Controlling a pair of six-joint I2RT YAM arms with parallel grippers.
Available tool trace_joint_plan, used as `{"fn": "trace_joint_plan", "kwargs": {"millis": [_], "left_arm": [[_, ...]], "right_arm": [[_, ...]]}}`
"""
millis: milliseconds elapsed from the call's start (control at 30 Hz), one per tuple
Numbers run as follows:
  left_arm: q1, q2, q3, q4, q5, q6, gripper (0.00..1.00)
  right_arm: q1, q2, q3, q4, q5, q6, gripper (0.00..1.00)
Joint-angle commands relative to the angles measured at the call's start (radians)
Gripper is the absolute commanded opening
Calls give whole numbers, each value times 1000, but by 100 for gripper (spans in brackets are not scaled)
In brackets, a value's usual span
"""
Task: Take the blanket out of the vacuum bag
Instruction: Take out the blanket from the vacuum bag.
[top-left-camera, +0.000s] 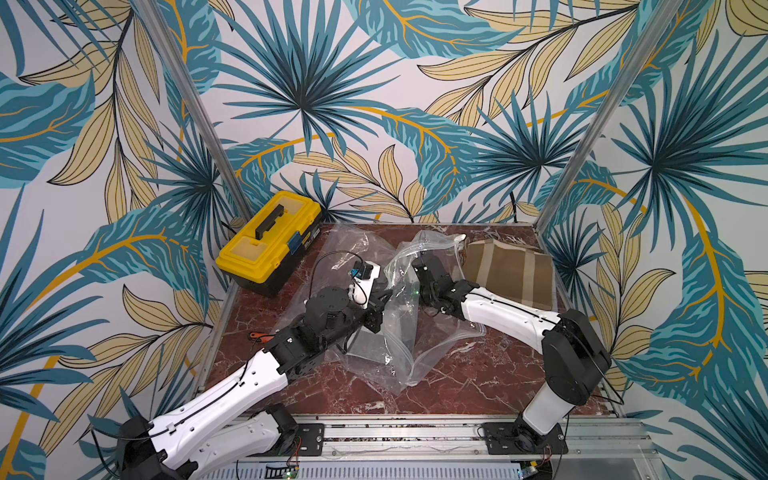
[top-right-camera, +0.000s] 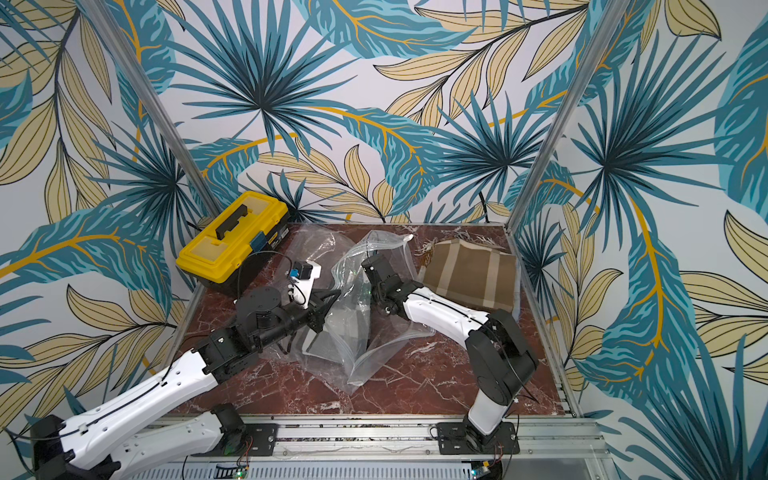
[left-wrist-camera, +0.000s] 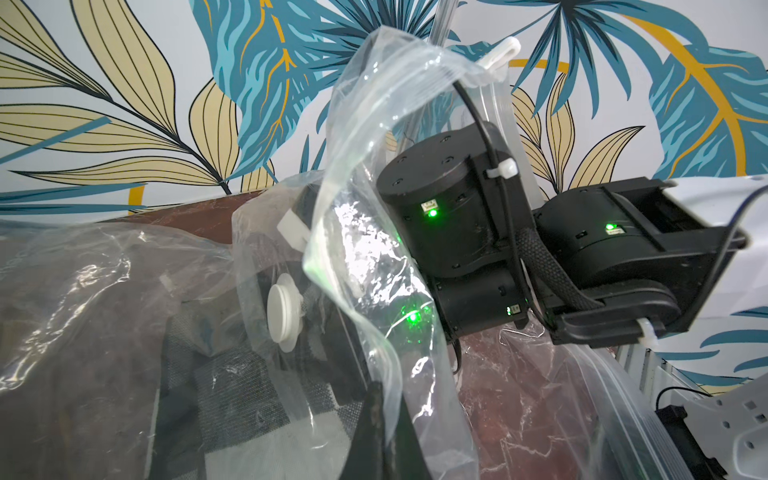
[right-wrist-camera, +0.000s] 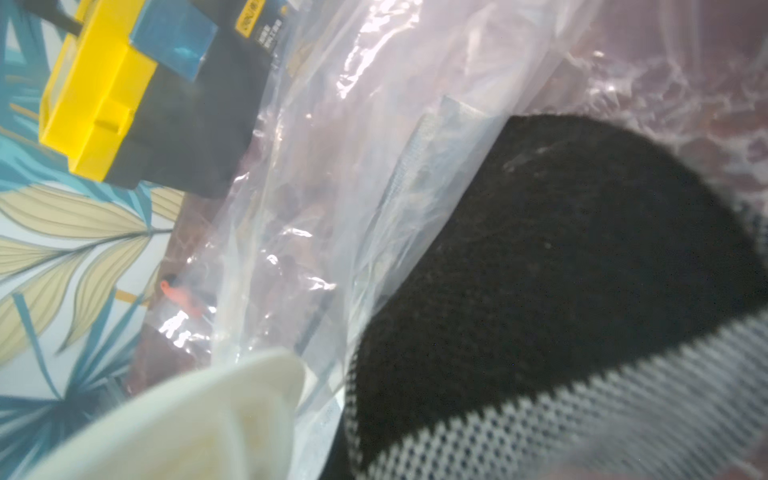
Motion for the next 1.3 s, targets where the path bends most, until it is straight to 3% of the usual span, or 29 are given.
{"fn": "trace_joint_plan", "kwargs": {"millis": [0,267,300,433,533,767,1033,1267], "left_arm": [[-1,-11,5,-15,-9,20,0],[-1,-16,-2,-37,-62,21,0],[0,-17,-1,-44,-110,20,0],[-1,-41,-18,-35,-249,-1,0],[1,-78,-30,-18,-327,-5,0],[14,-145,-50,5,-469,49,0],[44,-91,-102,85,-379,-5,0],[43,-21,-134,186,-318,-51,0]], "right_arm": [[1,-35,30,-24,34,-34,1],[-1,-56,86,-253,258,-80,0],[-2,-64,75,-236,240,-75,0],[-64,-82,-106,154,-81,70,0],[-100,-29,-147,314,-256,172,0],[-105,-59,-157,305,-285,156,0],[-57,-157,-58,149,-260,95,0],[55,-84,53,102,-219,73,0]]}}
